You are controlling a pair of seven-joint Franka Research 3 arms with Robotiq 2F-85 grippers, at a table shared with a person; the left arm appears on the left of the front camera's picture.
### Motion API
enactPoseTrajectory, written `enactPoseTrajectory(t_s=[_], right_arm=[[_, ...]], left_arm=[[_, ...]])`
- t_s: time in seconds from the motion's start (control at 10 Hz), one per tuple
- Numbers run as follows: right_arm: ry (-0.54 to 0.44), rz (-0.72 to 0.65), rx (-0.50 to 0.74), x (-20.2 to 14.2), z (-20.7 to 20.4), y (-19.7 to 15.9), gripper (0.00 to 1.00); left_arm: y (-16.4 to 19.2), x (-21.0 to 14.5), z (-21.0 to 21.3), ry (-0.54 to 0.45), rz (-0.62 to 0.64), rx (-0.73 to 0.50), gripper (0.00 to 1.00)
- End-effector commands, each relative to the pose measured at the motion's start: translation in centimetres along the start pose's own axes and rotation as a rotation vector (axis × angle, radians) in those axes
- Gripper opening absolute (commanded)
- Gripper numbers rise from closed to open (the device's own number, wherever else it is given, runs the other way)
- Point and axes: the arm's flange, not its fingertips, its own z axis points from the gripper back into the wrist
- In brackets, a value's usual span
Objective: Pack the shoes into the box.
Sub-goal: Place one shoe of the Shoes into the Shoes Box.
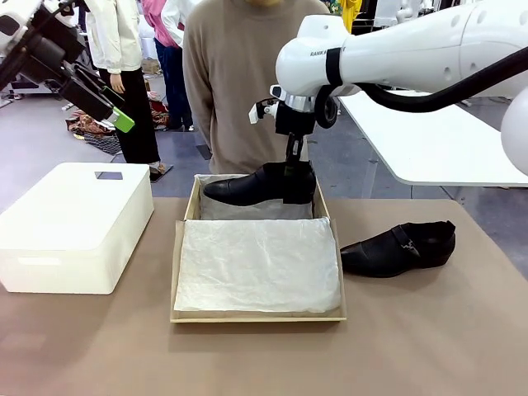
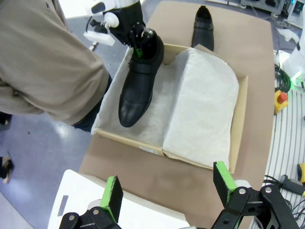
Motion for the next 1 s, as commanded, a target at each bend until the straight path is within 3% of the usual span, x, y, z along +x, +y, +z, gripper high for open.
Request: enactPoseTrajectory(t_s=[0.0, 0.7, 0.8, 0.9], right_arm=[[0.01, -0.025, -0.037, 0.9, -0.6, -0.5, 0.0], [0.044, -0.01, -0.002, 1.0, -4.1, -1.1, 0.0], [0.046, -0.007, 0.014, 1.1, -4.0, -1.1, 0.07], [0.048, -0.001, 0.027, 1.2, -3.9, -1.0, 0.27]], left_arm=[[0.0, 0.0, 0.1, -0.011, 0.006, -0.009, 1.0], [0.0, 0.0, 0.1, -0.011, 0.006, -0.009, 1.0], [0.0, 0.0, 0.1, -0.011, 0.006, -0.009, 1.0], [0.0, 0.0, 0.1, -0.011, 0.006, -0.009, 1.0]])
